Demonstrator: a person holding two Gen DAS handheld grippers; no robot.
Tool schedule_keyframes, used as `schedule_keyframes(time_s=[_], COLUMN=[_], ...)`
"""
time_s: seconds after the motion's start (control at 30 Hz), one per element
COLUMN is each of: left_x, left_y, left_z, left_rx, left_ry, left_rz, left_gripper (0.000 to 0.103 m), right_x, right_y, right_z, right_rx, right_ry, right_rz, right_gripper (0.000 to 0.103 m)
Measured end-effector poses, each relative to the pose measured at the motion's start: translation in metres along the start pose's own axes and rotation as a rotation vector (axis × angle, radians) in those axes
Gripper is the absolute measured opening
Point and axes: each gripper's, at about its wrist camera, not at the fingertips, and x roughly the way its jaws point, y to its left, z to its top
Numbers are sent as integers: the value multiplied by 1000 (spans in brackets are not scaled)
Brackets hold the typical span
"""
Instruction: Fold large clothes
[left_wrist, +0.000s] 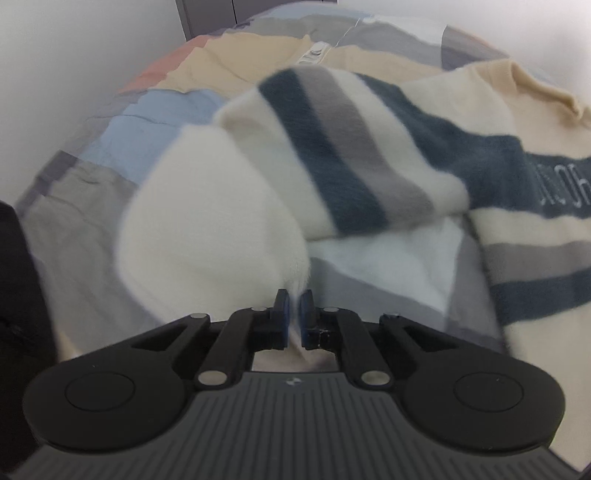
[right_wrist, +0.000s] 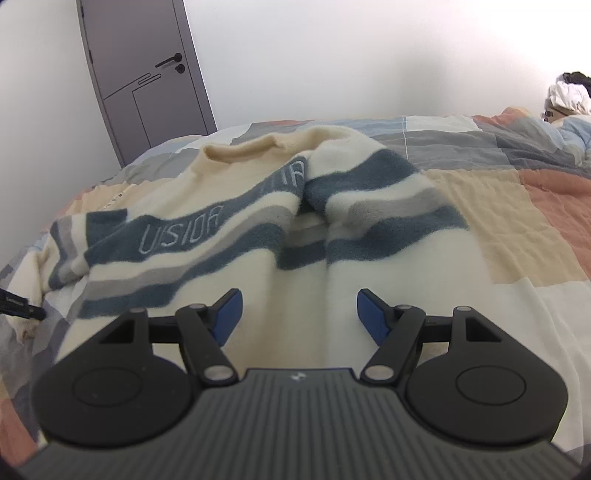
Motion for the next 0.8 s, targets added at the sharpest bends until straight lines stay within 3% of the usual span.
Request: schedule_keyframes(time_s=[0.07, 0.2, 0.3, 0.4, 0.57, 0.7, 0.77, 0.8], left_x=[-13, -32, -24, 1, 40, 34, 26, 20], left_y=[21, 78, 121, 152, 186, 189, 185, 184], left_z=[15, 41, 46, 44, 35, 26, 22, 21], left_rx=[13, -117, -243, -280, -353, -354, -321, -328], left_ry=[-16, -45, -62, -39, -9, -36, -47, -48], left_rz=[46, 131, 231, 336, 302, 256, 237, 236], left_gripper=[7, 7, 7, 7, 7, 7, 12, 20], right_x=[0, 4, 9, 12, 20, 22, 20, 20], right_y=[1, 2, 6, 5, 5, 7, 6, 5], right_z=[-1, 0, -2, -2, -2, -1, -1, -1], right_rx=[-4, 1, -16, -20, -13, -18, -23, -21], right_ry=[9, 16, 26, 30, 40, 46, 41, 41], right_rz=[9, 14, 14, 12, 13, 9, 13, 15], right_gripper=[71, 71, 71, 71, 72, 72, 71, 71])
